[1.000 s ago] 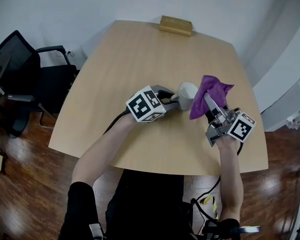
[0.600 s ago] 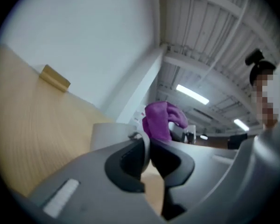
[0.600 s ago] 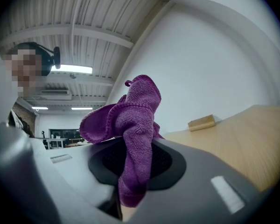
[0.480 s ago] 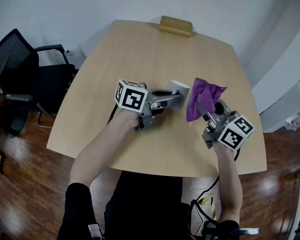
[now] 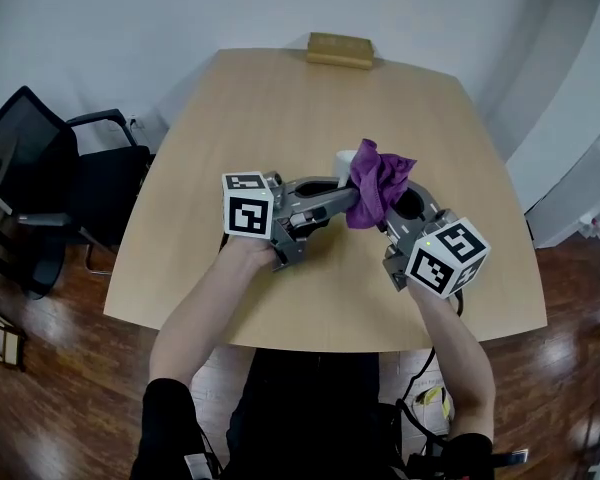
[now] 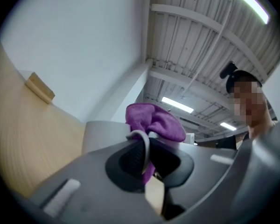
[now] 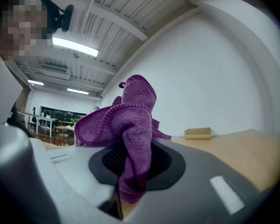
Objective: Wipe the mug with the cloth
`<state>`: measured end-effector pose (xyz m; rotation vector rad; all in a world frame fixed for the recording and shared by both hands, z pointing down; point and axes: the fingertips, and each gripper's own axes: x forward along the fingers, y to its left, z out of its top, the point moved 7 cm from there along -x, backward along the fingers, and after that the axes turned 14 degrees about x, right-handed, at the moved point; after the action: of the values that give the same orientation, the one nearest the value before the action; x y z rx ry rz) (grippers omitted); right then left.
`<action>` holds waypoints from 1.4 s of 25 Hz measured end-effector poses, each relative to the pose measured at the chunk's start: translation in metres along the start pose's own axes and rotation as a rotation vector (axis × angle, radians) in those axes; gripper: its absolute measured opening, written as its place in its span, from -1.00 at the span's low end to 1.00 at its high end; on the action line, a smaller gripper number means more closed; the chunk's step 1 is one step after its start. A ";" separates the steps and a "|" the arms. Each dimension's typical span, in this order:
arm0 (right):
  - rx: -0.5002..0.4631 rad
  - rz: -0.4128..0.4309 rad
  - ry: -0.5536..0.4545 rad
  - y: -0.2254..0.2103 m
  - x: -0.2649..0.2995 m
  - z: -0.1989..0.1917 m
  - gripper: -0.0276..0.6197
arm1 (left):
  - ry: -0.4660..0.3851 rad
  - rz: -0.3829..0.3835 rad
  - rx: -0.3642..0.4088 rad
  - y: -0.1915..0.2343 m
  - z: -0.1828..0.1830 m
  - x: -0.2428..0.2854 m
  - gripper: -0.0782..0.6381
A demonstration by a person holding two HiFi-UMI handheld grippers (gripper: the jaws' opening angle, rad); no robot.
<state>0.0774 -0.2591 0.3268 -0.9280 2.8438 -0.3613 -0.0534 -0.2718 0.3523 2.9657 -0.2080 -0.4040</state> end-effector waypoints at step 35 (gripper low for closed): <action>0.079 0.043 -0.156 0.000 -0.027 0.061 -0.68 | -0.212 -0.214 -0.046 -0.008 0.023 -0.005 -0.67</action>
<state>0.1104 -0.2543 0.2688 -0.8406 2.6836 -0.3757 -0.0639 -0.2664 0.3300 2.9060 0.0973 -0.7400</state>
